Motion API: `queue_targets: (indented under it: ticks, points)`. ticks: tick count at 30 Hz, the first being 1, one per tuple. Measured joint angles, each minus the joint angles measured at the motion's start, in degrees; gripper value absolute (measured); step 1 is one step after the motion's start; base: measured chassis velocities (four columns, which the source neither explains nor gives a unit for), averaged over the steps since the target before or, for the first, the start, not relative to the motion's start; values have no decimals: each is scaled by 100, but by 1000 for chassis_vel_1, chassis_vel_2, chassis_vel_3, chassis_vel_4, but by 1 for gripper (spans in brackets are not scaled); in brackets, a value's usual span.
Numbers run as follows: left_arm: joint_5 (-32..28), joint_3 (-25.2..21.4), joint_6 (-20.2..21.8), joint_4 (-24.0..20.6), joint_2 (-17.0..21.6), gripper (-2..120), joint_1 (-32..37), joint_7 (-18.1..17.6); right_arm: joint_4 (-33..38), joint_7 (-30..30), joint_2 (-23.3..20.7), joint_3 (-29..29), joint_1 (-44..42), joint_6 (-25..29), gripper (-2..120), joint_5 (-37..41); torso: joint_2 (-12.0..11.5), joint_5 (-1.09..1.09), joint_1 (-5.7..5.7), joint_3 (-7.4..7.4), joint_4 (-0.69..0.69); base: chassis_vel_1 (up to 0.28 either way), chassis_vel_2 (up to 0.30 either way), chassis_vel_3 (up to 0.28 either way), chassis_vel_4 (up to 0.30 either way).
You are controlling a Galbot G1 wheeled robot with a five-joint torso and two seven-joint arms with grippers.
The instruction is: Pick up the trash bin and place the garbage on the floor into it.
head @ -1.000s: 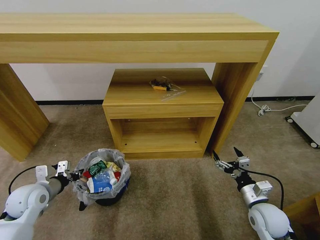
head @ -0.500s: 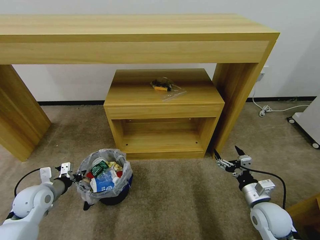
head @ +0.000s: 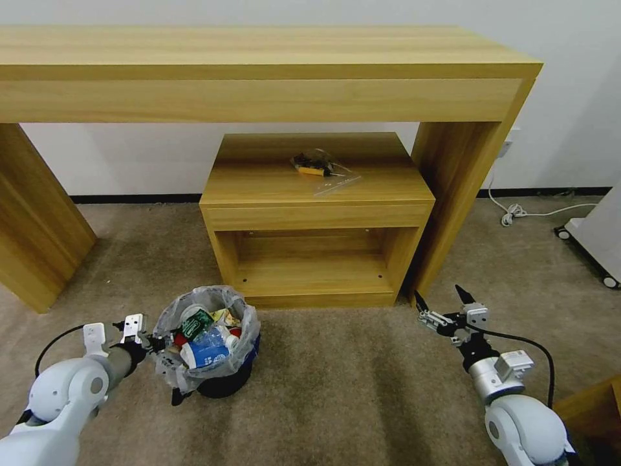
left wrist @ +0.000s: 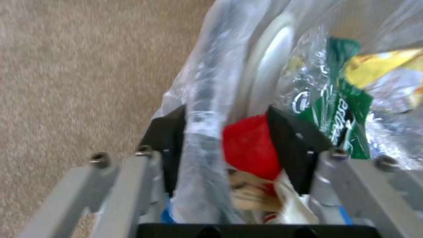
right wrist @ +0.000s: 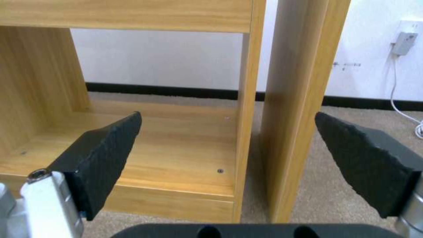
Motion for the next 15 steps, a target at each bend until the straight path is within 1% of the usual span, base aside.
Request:
queue_targets:
  ticks: [3, 4, 7, 8, 11, 12, 14, 15]
  points:
    - [-193, -138, 0, -180, 51, 70, 72, -55, 15, 0, 12, 0, -33, 4, 100, -3, 0, 4, 0, 0, 1, 0, 0, 0, 0]
    - [-193, -138, 0, -180, 51, 70, 72, -55, 15, 0, 12, 0, -33, 4, 100, -3, 0, 4, 0, 0, 1, 0, 0, 0, 0]
    - [-337, -313, -1, -317, 58, 86, 147, -9, 31, 0, 28, 0, -69, 12, 100, -10, 0, 6, 0, -1, 1, 0, 0, 0, 0]
    - [-337, -313, -1, -317, 58, 86, 147, -9, 31, 0, 28, 0, -69, 12, 100, -10, 0, 6, 0, -1, 1, 0, 0, 0, 0]
    - [-378, -492, -6, -416, 51, 97, 248, 113, 73, 7, 28, 0, -73, 11, 100, -1, 0, 5, 0, -1, 1, 0, 0, 0, 0]
    - [-378, -492, -6, -416, 51, 97, 248, 113, 73, 7, 28, 0, -73, 11, 100, -1, 0, 5, 0, -1, 1, 0, 0, 0, 0]
    - [-372, -718, -11, -561, 19, 99, 434, 273, 112, 27, 19, 8, -74, 0, 100, 19, 0, 6, 0, -1, 1, 0, 0, 0, 0]
    - [-343, -785, -13, -621, -4, 100, 504, 298, 122, 37, 14, 9, -77, -3, 100, 22, 1, 6, 0, -2, 1, 0, 0, 0, 0]
